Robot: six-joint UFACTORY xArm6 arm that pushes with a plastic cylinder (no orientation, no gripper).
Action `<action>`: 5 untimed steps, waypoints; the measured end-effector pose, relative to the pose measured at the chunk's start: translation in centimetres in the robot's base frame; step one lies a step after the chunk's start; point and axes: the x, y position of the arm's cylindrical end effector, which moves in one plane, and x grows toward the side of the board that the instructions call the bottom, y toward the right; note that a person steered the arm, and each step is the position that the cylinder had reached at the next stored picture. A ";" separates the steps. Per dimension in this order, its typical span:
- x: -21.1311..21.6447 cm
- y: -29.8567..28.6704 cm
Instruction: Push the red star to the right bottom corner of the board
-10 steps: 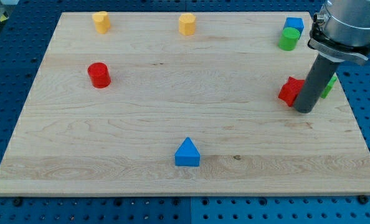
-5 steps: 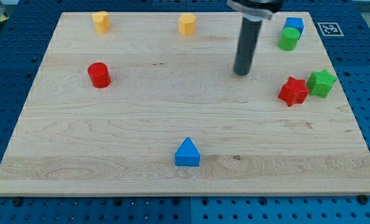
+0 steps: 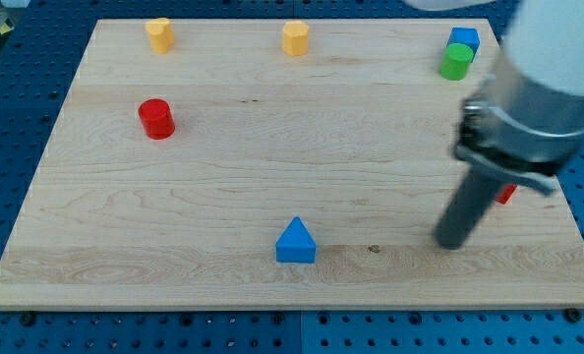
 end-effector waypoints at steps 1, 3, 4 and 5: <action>-2.2 -4.6; -9.4 -1.1; -11.2 0.9; -10.1 6.4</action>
